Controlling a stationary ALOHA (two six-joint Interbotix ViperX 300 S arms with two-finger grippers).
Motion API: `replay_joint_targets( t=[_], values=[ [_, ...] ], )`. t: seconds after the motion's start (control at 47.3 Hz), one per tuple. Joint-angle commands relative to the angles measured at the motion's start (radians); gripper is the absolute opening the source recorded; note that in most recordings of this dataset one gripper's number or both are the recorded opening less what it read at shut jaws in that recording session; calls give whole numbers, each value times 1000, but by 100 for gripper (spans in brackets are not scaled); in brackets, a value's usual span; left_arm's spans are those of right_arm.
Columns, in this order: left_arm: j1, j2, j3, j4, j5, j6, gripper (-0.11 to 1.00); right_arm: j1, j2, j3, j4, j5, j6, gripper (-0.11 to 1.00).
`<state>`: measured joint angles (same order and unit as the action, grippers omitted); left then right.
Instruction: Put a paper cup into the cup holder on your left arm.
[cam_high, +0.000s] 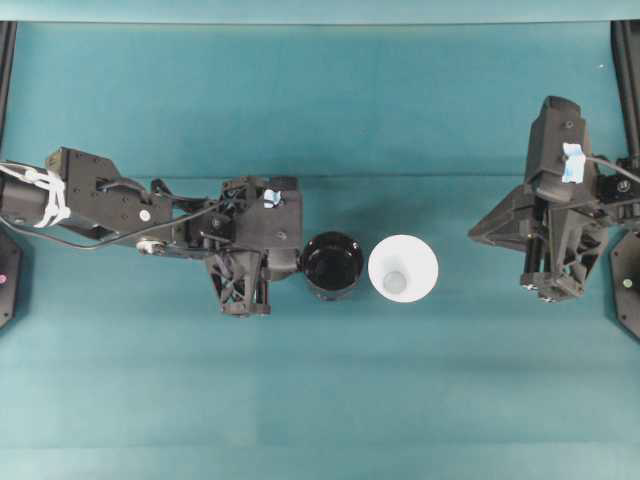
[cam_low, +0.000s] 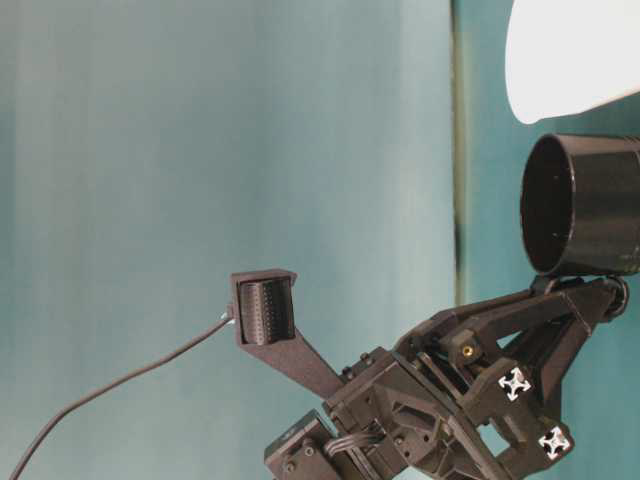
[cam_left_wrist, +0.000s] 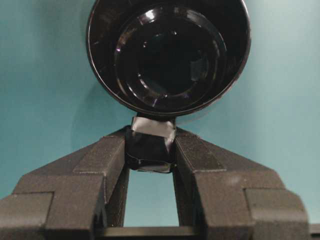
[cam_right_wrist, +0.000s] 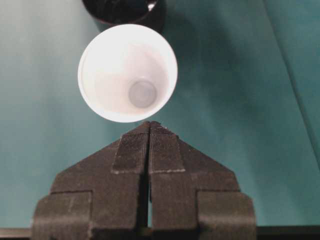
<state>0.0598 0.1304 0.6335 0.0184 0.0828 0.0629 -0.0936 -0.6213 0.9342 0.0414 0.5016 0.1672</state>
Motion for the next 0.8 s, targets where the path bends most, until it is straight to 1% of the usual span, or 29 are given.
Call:
replay_joint_targets(
  t=[0.0,0.444,0.486,0.529,0.55,0.635,0.719,0.761,0.783],
  values=[
    [3,-2,-11,2,-2,-2,30,-2,-2,-18,-2,-3,9,-2],
    [12,0,-6,2,6,-3,30,-2,-2,-17,-2,-3,9,-2],
    [12,0,-8,2,6,-3,32,0,-2,-18,-2,-3,9,-2],
    [12,0,-8,2,6,-3,38,-2,-2,-18,-2,-3,9,-2],
    [12,0,-8,2,6,-3,42,0,-2,-18,0,-3,9,-2],
    [12,0,-8,2,3,-3,64,-2,-2,-17,-2,-3,9,-2],
    [12,0,-9,2,-3,-3,83,-2,-2,-17,-2,-3,9,-2],
    [11,-2,-8,2,-11,-2,89,-2,-2,-18,0,-3,9,-2],
    [12,-3,-8,2,-14,-2,90,0,-2,-18,-2,-3,9,-2]
  ],
)
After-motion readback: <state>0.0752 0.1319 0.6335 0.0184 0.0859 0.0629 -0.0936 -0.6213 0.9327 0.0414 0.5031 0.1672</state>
